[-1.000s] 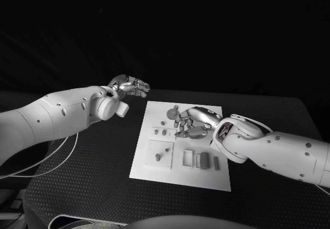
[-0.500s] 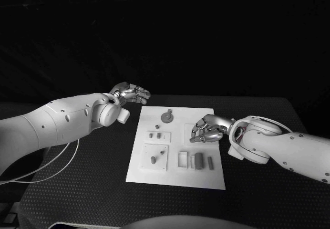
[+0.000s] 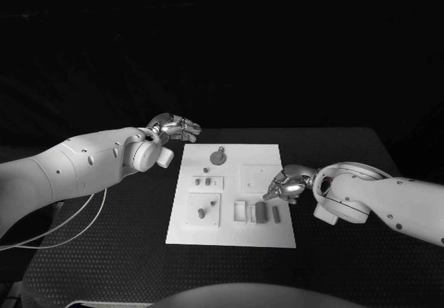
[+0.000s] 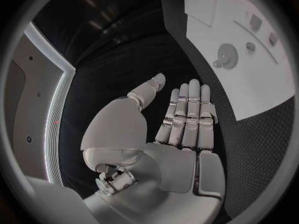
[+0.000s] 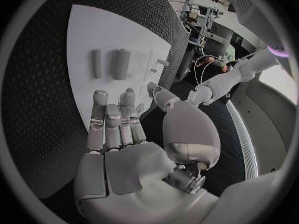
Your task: Assemble the parts on the task board
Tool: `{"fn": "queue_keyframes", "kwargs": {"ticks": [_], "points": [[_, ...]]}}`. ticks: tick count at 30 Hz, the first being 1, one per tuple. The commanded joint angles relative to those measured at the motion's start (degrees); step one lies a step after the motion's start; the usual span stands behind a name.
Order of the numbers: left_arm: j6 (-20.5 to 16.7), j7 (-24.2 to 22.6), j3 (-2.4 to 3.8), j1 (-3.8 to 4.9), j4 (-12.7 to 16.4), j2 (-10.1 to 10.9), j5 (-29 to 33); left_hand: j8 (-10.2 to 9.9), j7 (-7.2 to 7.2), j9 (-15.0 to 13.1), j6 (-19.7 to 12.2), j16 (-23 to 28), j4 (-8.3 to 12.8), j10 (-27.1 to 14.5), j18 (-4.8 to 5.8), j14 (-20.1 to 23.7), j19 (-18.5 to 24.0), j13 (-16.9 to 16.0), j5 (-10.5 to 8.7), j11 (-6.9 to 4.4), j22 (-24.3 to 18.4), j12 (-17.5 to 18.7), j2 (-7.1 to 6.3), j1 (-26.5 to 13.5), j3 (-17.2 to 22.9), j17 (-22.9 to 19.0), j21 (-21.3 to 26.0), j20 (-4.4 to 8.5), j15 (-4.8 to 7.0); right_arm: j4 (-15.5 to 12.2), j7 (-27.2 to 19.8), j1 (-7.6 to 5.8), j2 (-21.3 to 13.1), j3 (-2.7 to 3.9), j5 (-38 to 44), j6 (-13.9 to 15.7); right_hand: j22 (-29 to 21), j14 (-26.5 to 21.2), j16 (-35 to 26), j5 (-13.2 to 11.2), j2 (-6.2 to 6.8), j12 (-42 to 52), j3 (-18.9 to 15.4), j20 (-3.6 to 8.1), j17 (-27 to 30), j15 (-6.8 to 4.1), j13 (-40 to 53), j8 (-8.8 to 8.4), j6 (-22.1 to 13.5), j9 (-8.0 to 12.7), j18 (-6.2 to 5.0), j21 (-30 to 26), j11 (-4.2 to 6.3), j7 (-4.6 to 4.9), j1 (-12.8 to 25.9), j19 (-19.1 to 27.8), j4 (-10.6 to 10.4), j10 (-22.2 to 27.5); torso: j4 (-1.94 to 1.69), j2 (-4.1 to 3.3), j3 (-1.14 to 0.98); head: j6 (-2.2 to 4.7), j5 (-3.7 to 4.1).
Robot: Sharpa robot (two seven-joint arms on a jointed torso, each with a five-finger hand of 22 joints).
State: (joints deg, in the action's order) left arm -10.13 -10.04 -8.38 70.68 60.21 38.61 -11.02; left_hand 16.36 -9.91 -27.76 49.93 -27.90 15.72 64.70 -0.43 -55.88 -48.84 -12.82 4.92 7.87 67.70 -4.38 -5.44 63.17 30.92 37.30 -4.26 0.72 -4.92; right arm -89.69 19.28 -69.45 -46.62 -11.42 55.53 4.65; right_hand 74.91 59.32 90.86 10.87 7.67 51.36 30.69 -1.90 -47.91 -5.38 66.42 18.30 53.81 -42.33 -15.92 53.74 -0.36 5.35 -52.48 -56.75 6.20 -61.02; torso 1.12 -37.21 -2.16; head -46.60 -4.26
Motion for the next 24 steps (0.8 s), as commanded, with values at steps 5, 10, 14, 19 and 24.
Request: {"fn": "queue_keyframes", "kwargs": {"ticks": [5, 10, 14, 19, 24], "points": [[1.40, -0.55, -0.08, -0.58, 0.12, -0.46, 0.64, 0.31, -0.19, 0.08, -0.34, 0.43, -0.36, -0.09, 0.43, -0.15, -0.07, 0.08, 0.13, 0.23, -0.07, 0.18, 0.07, -0.73, -0.16, 0.09, 0.36, -0.30, -0.13, -0.39, 5.01, 0.47, 0.81, -1.08, 2.96, 0.07, 1.08, 6.59, 2.30, 0.01, 0.13, 10.31, -0.18, 2.31, -6.60, -1.37, 4.14, 0.10, 2.75, -2.09, 0.92, 2.31, 1.32, -0.14, 3.05, -3.33, -2.80, -2.06, 0.81, 0.93, 0.24, -0.42, 0.02], [1.46, -0.57, -0.09, -0.64, 0.27, -0.49, 0.64, 0.31, -0.19, 0.09, -0.37, 0.48, -0.40, -0.10, 0.43, -0.14, -0.06, 0.09, 0.12, 0.24, -0.08, 0.20, 0.12, -0.81, -0.19, 0.13, 0.36, -0.30, -0.14, 0.55, 6.27, 1.04, 2.44, -1.30, 4.63, -0.41, 1.06, 8.03, 2.33, -0.04, 0.88, 12.21, -0.21, 2.79, -8.35, -1.42, 4.62, -0.32, 2.72, -2.75, 0.92, 2.59, 1.37, -0.13, 5.50, -3.74, -4.95, -1.93, 0.88, 0.91, 0.38, -0.57, 0.12], [1.53, -0.57, -0.10, -0.64, 0.42, -0.48, 0.64, 0.31, -0.19, 0.10, -0.38, 0.50, -0.42, -0.10, 0.43, -0.13, -0.05, 0.10, 0.13, 0.24, -0.08, 0.20, 0.13, -0.83, -0.19, 0.14, 0.36, -0.31, -0.14, 1.47, 7.16, 1.63, 3.65, -1.42, 7.59, -1.20, 1.08, 8.24, 2.38, 0.00, 1.72, 12.86, 0.06, 3.05, -8.75, -1.36, 4.55, -0.90, 2.39, -2.95, 0.92, 2.71, 1.27, -0.04, 6.97, -3.72, -6.44, -1.63, 0.76, 0.71, 0.48, -0.55, 0.33], [1.56, -0.47, -0.11, -0.64, 0.63, -0.39, 0.64, 0.30, -0.19, 0.11, -0.39, 0.52, -0.43, -0.11, 0.43, -0.13, -0.04, 0.10, 0.13, 0.24, -0.08, 0.21, 0.14, -0.86, -0.21, 0.16, 0.37, -0.31, -0.15, 2.76, 7.81, 2.22, 4.65, -1.60, 8.77, -2.31, 1.10, 8.31, 2.44, -0.03, 2.20, 13.24, 0.47, 3.21, -8.95, -1.28, 4.39, -1.35, 2.33, -2.97, 0.92, 2.84, 1.21, 0.06, 7.83, -3.69, -7.61, -1.45, 0.76, 0.55, 0.55, -0.66, 0.36], [1.63, -0.33, -0.11, -0.64, 0.89, -0.31, 0.64, 0.30, -0.19, 0.12, -0.41, 0.56, -0.44, -0.11, 0.43, -0.12, -0.02, 0.11, 0.13, 0.24, -0.08, 0.22, 0.15, -0.88, -0.22, 0.19, 0.37, -0.31, -0.15, 3.31, 8.10, 2.71, 5.18, -1.83, 8.94, -3.19, 1.10, 7.73, 2.43, -0.04, 2.22, 13.27, 0.57, 3.22, -8.34, -1.18, 4.22, -1.92, 1.94, -2.70, 0.92, 2.81, 1.08, 0.21, 8.38, -3.45, -8.21, -1.18, 0.77, 0.42, 0.60, -0.65, 0.79]]}}
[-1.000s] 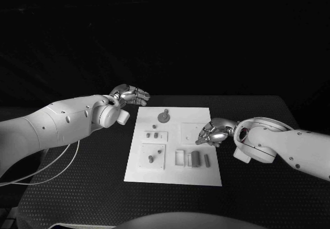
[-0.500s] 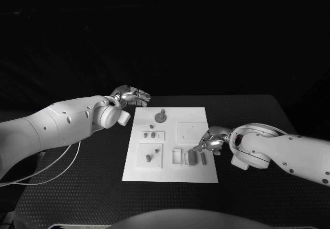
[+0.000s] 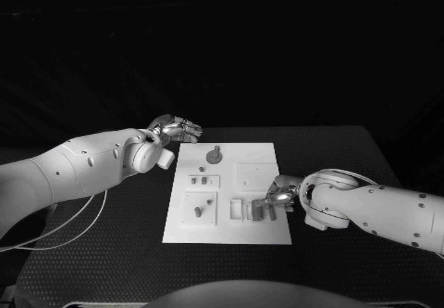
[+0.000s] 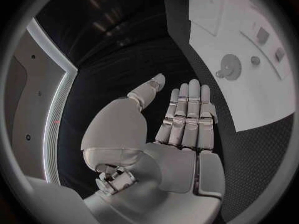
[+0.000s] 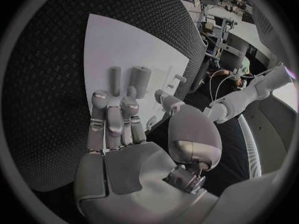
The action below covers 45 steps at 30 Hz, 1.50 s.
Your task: Assemble the parts on the task board
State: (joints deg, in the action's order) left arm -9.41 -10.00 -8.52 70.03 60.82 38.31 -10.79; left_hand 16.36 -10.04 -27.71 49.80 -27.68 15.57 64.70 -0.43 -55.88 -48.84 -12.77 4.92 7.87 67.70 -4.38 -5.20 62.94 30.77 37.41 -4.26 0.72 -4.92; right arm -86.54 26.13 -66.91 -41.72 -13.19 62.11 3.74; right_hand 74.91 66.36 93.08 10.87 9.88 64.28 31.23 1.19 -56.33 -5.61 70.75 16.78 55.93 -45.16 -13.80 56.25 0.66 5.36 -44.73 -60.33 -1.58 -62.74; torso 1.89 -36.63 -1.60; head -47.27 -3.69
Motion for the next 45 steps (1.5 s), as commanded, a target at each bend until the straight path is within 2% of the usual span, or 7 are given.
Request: {"fn": "queue_keyframes", "kwargs": {"ticks": [1, 26, 31, 34, 36, 40, 45], "points": [[0.91, -0.36, 0.03, 0.00, 0.29, -0.02, 0.41, 0.31, -0.06, 0.06, -0.28, 0.35, -0.29, -0.11, 0.43, -0.12, -0.01, 0.07, 0.13, 0.24, -0.09, 0.22, -0.09, -0.66, -0.07, 0.08, 0.37, -0.31, -0.15, 0.19, 1.26, 0.24, 0.37, -0.10, 2.36, -2.53, 1.10, 0.68, 0.20, -0.04, 0.04, 0.37, 0.05, 0.13, 0.05, -0.93, -0.14, -0.48, -0.16, 0.16, -1.20, 0.30, 0.03, 0.22, 0.72, 0.19, -0.53, 0.59, 0.04, -0.20, 0.02, -0.06, 0.22], [1.27, -0.01, 0.03, 0.04, 1.01, 0.46, 0.41, 0.32, -0.09, 0.12, -0.35, 0.57, -0.52, -0.17, 0.43, -0.11, 0.13, 0.14, 0.13, 0.28, -0.11, 0.28, -0.18, -1.08, -0.24, 0.28, 0.38, -0.38, -0.20, 4.00, 1.25, 1.96, 4.05, -0.53, 1.07, -4.50, 1.10, -0.08, 0.27, -0.06, 0.90, 0.88, 0.92, 0.16, 0.37, -0.84, -0.71, -1.30, 0.32, 0.45, -1.20, 0.47, -0.04, 0.28, 1.65, 0.67, -2.75, 1.28, -0.04, -0.65, 0.23, -0.86, -0.24], [1.27, 0.05, 0.03, 0.05, 1.11, 0.54, 0.41, 0.32, -0.10, 0.13, -0.36, 0.61, -0.59, -0.17, 0.43, -0.11, 0.15, 0.15, 0.13, 0.29, -0.12, 0.29, -0.19, -1.15, -0.26, 0.31, 0.38, -0.38, -0.20, 4.53, 1.18, 2.24, 4.49, -0.58, 0.76, -4.48, 1.16, -0.21, 0.36, -0.19, -1.16, 1.24, 0.04, 0.08, 0.28, -0.80, -0.93, -1.50, 0.66, 0.42, -1.20, 0.72, 0.00, 0.31, 1.12, 0.99, -1.65, 1.51, -0.02, -0.70, 0.22, -0.93, -0.36], [1.34, 0.14, 0.03, 0.05, 1.16, 0.67, 0.41, 0.32, -0.11, 0.14, -0.37, 0.63, -0.63, -0.18, 0.43, -0.11, 0.15, 0.16, 0.13, 0.29, -0.12, 0.30, -0.20, -1.20, -0.27, 0.33, 0.38, -0.38, -0.20, 4.55, 1.18, 2.33, 4.51, -0.59, 0.78, -4.08, 1.19, -0.31, 0.43, -0.23, -6.05, 1.63, -1.17, -0.06, 0.22, -0.84, -1.22, -1.61, 1.16, 0.30, -1.20, 1.05, 0.01, 0.15, 0.09, 1.40, 1.78, 1.74, 0.01, -0.74, 0.22, -0.99, -0.43], [1.32, 0.16, 0.03, 0.05, 1.12, 0.68, 0.41, 0.33, -0.12, 0.15, -0.38, 0.66, -0.70, -0.19, 0.43, -0.12, 0.16, 0.17, 0.14, 0.30, -0.12, 0.31, -0.19, -1.28, -0.28, 0.36, 0.38, -0.38, -0.20, 4.61, 1.23, 2.33, 4.57, -0.59, 0.88, -4.16, 1.08, -0.39, 0.40, -0.05, -9.16, 1.91, -2.12, -0.34, 0.23, -0.92, -1.67, -1.85, 1.63, 0.29, -1.20, 1.23, 0.03, 0.04, 0.48, 1.73, 6.34, 1.95, 0.06, -0.74, 0.19, -1.01, -0.50], [1.38, 0.20, 0.03, 0.06, 1.15, 0.70, 0.41, 0.33, -0.12, 0.16, -0.39, 0.68, -0.74, -0.20, 0.43, -0.11, 0.16, 0.17, 0.14, 0.30, -0.13, 0.31, -0.19, -1.31, -0.28, 0.38, 0.37, -0.38, -0.21, 4.64, 1.45, 2.33, 4.63, -0.59, 0.88, -4.20, 1.01, -0.19, 0.38, 0.01, -11.51, 2.23, -1.58, -0.48, 0.10, -0.95, -2.16, -1.99, 2.32, 0.26, -1.20, 1.35, 0.29, 0.03, 0.50, 1.67, 11.72, 1.91, 0.02, -0.76, 0.21, -1.10, -0.49], [1.40, 0.25, 0.03, 0.06, 1.09, 0.70, 0.41, 0.33, -0.12, 0.16, -0.39, 0.70, -0.76, -0.20, 0.43, -0.12, 0.17, 0.18, 0.15, 0.30, -0.13, 0.31, -0.19, -1.32, -0.27, 0.40, 0.37, -0.38, -0.20, 4.53, 1.36, 2.33, 4.57, -0.59, 0.78, -3.68, 0.91, 0.25, 0.31, 0.08, -13.38, 2.50, -0.59, -0.66, -0.14, -1.09, -2.72, -1.97, 3.37, 0.19, -1.20, 1.35, 0.48, -0.29, 1.52, 1.38, 15.64, 1.69, 0.05, -0.81, 0.18, -1.05, -0.46]]}}
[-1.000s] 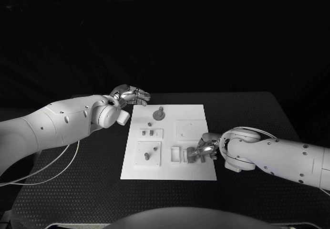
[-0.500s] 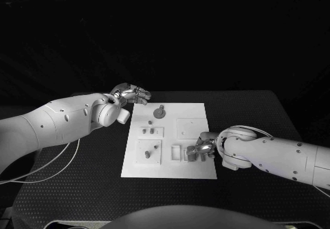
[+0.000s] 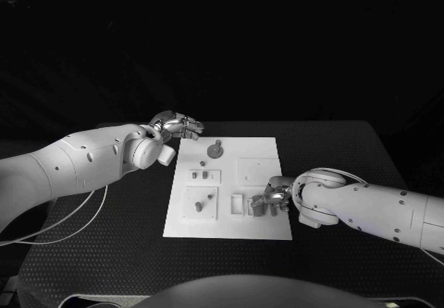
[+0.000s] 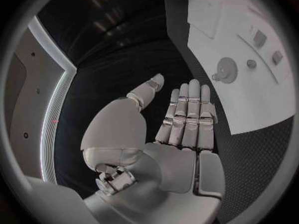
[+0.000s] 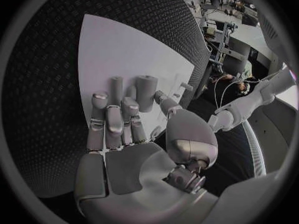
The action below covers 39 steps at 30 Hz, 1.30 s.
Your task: Assemble the parts on the task board
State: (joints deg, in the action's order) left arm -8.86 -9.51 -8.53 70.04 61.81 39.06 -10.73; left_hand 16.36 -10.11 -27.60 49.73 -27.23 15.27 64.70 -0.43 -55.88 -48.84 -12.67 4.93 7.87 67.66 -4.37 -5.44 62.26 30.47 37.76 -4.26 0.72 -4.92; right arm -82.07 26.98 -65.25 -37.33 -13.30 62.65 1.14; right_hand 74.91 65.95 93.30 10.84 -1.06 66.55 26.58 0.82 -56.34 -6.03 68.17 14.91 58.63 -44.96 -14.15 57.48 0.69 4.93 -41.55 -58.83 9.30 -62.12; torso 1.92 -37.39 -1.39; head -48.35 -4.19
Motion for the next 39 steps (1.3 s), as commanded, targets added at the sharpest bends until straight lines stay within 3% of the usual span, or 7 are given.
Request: {"fn": "queue_keyframes", "kwargs": {"ticks": [1, 7, 14, 24, 34, 39], "points": [[0.85, -0.23, 0.03, 0.05, 0.11, -0.04, 0.35, 0.33, -0.05, 0.06, -0.32, 0.26, -0.46, -0.20, 0.43, -0.12, 0.17, 0.09, 0.15, 0.30, -0.09, 0.31, 0.04, -0.65, 0.03, 0.06, 0.37, -0.38, -0.20, 0.01, 0.51, 0.67, 0.16, -0.48, 0.10, -0.83, 0.90, 0.69, 0.08, 0.11, -2.64, 0.27, 4.26, -0.30, -0.10, -0.68, -0.23, -0.11, 0.79, -0.02, -0.85, 0.12, 0.48, 0.12, -1.56, -0.18, 5.26, 1.03, 0.01, -0.05, -0.04, 0.03, 0.04], [0.82, -0.19, 0.03, 0.05, 0.06, -0.01, 0.35, 0.34, -0.05, 0.06, -0.32, 0.28, -0.48, -0.21, 0.43, -0.12, 0.18, 0.09, 0.16, 0.30, -0.09, 0.31, 0.04, -0.64, 0.04, 0.08, 0.37, -0.37, -0.20, -0.40, -0.20, 0.66, -0.24, -0.48, -2.27, 0.84, 0.81, 1.17, 0.02, 0.09, -2.97, 0.43, 4.62, -0.41, -0.40, -0.76, -0.58, -0.11, 1.44, -0.04, -0.85, 0.06, 0.60, -0.07, -0.24, -0.49, 5.76, 0.76, 0.01, -0.09, -0.03, 0.07, 0.12], [0.75, -0.17, 0.03, 0.05, -0.08, 0.10, 0.35, 0.35, -0.05, 0.07, -0.32, 0.31, -0.49, -0.21, 0.43, -0.13, 0.19, 0.10, 0.17, 0.30, -0.09, 0.32, 0.04, -0.62, 0.07, 0.12, 0.37, -0.36, -0.20, -2.45, -0.69, 0.50, -1.76, -0.44, -4.70, 2.53, 0.78, 1.28, -0.02, 0.10, -2.24, 0.50, 4.90, -0.36, -0.33, -0.84, -0.82, -0.14, 1.84, -0.04, -0.85, -0.01, 0.74, -0.20, 0.85, -0.66, 5.25, 0.63, 0.01, -0.13, -0.05, 0.21, 0.17], [0.74, -0.13, 0.03, 0.06, -0.08, 0.24, 0.35, 0.37, -0.05, 0.08, -0.31, 0.36, -0.50, -0.21, 0.43, -0.14, 0.20, 0.12, 0.18, 0.29, -0.09, 0.32, 0.01, -0.60, 0.10, 0.17, 0.36, -0.35, -0.19, -5.19, -0.42, -1.35, -3.51, -0.31, -5.18, 3.40, 0.76, 1.45, -0.06, 0.10, -1.75, 0.53, 5.17, -0.30, -0.44, -0.91, -0.97, -0.18, 2.02, -0.03, -0.85, -0.05, 0.80, -0.26, 1.13, -0.75, 5.07, 0.54, 0.01, -0.19, -0.01, 0.42, 0.28], [0.62, -0.07, 0.03, 0.08, -0.11, 0.31, 0.35, 0.40, -0.03, 0.08, -0.28, 0.40, -0.52, -0.21, 0.43, -0.15, 0.21, 0.13, 0.19, 0.30, -0.09, 0.32, 0.01, -0.58, 0.13, 0.22, 0.36, -0.34, -0.19, -5.13, -0.05, -1.68, -2.68, -0.27, -5.72, 3.62, 0.77, 1.54, -0.07, 0.08, -1.22, 0.55, 5.37, -0.24, -0.47, -0.97, -1.08, -0.24, 2.10, -0.02, -0.85, -0.05, 0.84, -0.29, 1.24, -0.83, 5.06, 0.48, -0.07, -0.24, -0.02, 0.51, 0.13], [0.63, 0.01, 0.03, 0.09, -0.07, 0.29, 0.35, 0.41, -0.02, 0.08, -0.27, 0.43, -0.55, -0.24, 0.43, -0.16, 0.21, 0.15, 0.19, 0.31, -0.09, 0.34, 0.00, -0.61, 0.12, 0.25, 0.35, -0.35, -0.19, -3.52, 0.18, -1.73, -0.93, -0.27, -6.98, 2.96, 0.76, 1.55, -0.08, 0.08, -1.10, 0.54, 5.42, -0.23, -0.46, -0.98, -1.13, -0.28, 2.11, -0.01, -0.85, -0.07, 0.84, -0.29, 1.37, -0.85, 4.93, 0.47, -0.02, -0.28, 0.01, 0.50, 0.03]]}}
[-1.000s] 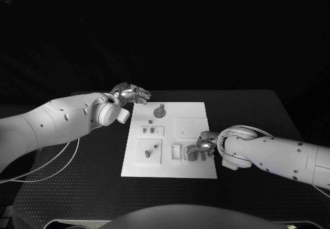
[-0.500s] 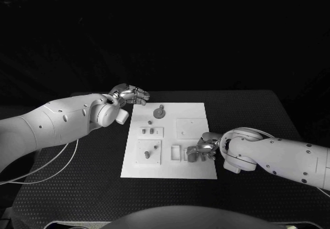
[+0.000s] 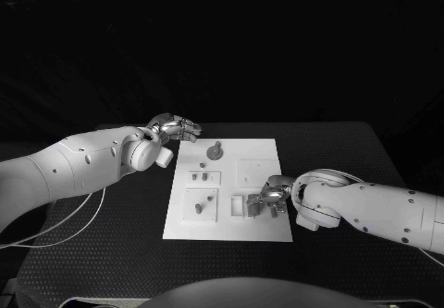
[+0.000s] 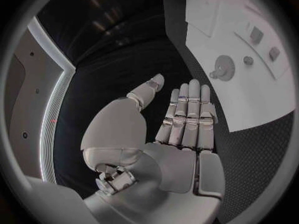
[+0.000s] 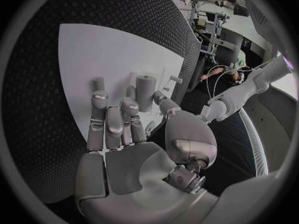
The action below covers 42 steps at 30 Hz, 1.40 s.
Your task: Assemble the parts on the task board
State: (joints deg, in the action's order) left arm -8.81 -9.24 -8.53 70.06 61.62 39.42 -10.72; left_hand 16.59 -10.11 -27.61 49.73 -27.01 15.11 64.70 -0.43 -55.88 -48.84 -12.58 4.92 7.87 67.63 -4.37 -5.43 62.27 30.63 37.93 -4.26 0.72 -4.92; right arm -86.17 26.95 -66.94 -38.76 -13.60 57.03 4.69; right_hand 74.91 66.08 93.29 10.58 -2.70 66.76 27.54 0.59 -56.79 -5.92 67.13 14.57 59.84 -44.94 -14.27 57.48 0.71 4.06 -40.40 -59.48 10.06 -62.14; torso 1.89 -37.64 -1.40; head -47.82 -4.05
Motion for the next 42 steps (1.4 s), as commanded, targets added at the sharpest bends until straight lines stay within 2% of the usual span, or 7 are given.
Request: {"fn": "queue_keyframes", "kwargs": {"ticks": [1, 11, 20, 42], "points": [[0.60, -0.26, 0.04, 0.07, 0.15, -0.08, 0.34, 0.18, -0.02, 0.09, -0.27, 0.21, -0.40, -0.25, 0.43, -0.16, 0.21, 0.06, 0.19, 0.31, -0.06, 0.34, -0.01, -0.62, -0.04, 0.09, 0.35, -0.35, -0.19, 0.98, 0.25, -0.03, 0.91, 0.02, -1.41, -0.61, 0.76, 1.35, -0.08, 0.33, 0.63, 0.32, 4.48, 0.00, 0.08, -1.10, -0.11, 0.03, 0.89, -0.02, -0.73, -0.08, 0.82, 0.58, 0.30, -0.21, 4.09, 0.49, -0.02, -0.04, 0.02, -0.03, -0.12], [0.60, -0.22, 0.04, 0.11, 0.15, -0.09, 0.34, 0.20, -0.02, 0.11, -0.27, 0.26, -0.44, -0.36, 0.43, -0.17, 0.22, 0.10, 0.19, 0.36, -0.06, 0.40, -0.02, -0.64, -0.03, 0.14, 0.34, -0.35, -0.19, 2.78, 0.18, -0.02, 3.96, 0.03, -2.72, -0.79, 0.74, 1.23, -0.12, 0.33, 1.23, 0.30, 4.69, 0.02, 0.24, -1.12, -0.30, -0.16, 0.86, 0.04, -0.73, -0.19, 0.80, 0.61, 0.89, -0.23, 3.40, 0.53, -0.07, -0.09, 0.00, -0.28, -0.36], [0.66, -0.21, 0.04, 0.12, -0.04, -0.22, 0.34, 0.21, -0.02, 0.11, -0.27, 0.30, -0.46, -0.40, 0.43, -0.18, 0.22, 0.12, 0.20, 0.38, -0.06, 0.41, -0.02, -0.64, -0.01, 0.18, 0.34, -0.35, -0.19, 3.29, -0.19, 0.02, 5.07, 0.01, -2.07, -1.13, 0.74, 1.19, -0.13, 0.32, 1.34, 0.29, 4.77, 0.03, 0.29, -1.12, -0.36, -0.23, 0.84, 0.06, -0.73, -0.22, 0.79, 0.62, 1.07, -0.23, 3.15, 0.54, -0.02, -0.11, -0.01, -0.62, -0.88], [0.67, -0.14, 0.04, 0.28, 0.07, -0.17, 0.34, 0.23, -0.03, 0.14, -0.29, 0.40, -0.53, -0.43, 0.43, -0.20, 0.25, 0.16, 0.19, 0.39, -0.06, 0.40, -0.04, -0.65, 0.01, 0.29, 0.34, -0.35, -0.19, 4.67, -0.18, 0.87, 6.75, -0.01, -1.99, -1.06, 0.75, 0.92, -0.17, 0.29, 1.85, 0.28, 5.02, 0.03, 0.54, -1.10, -0.60, -0.50, 0.77, 0.12, -0.73, -0.37, 0.73, 0.68, 1.94, -0.16, 1.92, 0.72, -0.04, -0.16, -0.07, -1.19, -1.26]]}}
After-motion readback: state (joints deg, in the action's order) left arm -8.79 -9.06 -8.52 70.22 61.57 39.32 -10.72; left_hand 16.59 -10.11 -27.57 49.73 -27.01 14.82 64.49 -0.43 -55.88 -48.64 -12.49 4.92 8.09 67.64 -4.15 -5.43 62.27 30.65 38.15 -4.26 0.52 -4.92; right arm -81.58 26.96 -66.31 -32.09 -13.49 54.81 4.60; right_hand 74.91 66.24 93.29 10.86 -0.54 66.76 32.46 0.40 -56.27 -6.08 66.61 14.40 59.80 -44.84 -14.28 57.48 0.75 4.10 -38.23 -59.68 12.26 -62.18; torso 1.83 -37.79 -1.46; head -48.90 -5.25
